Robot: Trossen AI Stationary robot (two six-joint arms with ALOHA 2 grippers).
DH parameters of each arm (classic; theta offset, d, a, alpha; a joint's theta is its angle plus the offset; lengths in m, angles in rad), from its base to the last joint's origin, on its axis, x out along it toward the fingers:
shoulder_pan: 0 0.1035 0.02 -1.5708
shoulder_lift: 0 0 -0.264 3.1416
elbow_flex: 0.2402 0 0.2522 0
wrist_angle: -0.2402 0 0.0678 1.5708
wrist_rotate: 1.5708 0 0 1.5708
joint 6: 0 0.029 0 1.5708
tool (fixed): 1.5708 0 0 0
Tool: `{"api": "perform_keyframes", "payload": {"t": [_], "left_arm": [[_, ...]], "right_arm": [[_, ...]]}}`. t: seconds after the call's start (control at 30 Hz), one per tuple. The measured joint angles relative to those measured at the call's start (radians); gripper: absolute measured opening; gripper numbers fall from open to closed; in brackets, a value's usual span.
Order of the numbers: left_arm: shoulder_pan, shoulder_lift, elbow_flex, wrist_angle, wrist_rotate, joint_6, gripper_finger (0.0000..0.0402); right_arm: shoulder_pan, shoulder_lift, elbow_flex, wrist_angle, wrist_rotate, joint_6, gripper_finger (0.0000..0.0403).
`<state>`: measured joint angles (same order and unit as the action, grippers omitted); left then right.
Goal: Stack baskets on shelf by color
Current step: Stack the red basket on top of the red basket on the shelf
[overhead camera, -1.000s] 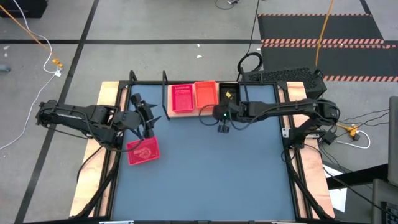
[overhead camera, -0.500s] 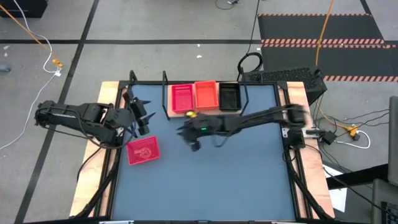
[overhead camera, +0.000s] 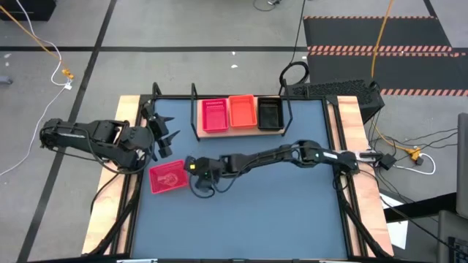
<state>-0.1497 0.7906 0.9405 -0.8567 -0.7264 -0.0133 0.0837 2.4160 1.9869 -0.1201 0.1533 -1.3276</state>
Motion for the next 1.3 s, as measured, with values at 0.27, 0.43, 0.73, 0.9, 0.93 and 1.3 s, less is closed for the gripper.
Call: {"api": "perform_keyframes", "payload": {"t": [0.27,0.43,0.73,0.9,0.93,1.3], "left_arm": [[0.0,0.0,0.0,-0.016,0.0,-0.013,0.0241],[0.0,0.0,0.0,-0.011,0.0,-0.015,0.0241],[0.0,0.0,0.0,-0.015,0.001,-0.026,0.0241],[0.0,0.0,0.0,-0.016,0.001,-0.026,0.0241],[0.0,0.0,0.0,-0.016,0.0,-0.026,0.0241],[0.0,0.0,0.0,-0.01,0.001,-0.02,0.0241]], "right_arm": [[-0.014,0.041,0.0,0.057,0.003,-0.147,0.0078],[-0.017,0.054,0.0,0.114,0.008,-0.211,0.0078],[-0.018,0.054,0.0,0.155,0.003,-0.207,0.0088],[-0.018,0.054,0.0,0.154,-0.05,-0.225,0.0139],[-0.018,0.054,0.0,0.154,-0.076,-0.235,0.015],[-0.021,0.089,0.0,0.127,-0.207,-0.252,0.0147]]}}
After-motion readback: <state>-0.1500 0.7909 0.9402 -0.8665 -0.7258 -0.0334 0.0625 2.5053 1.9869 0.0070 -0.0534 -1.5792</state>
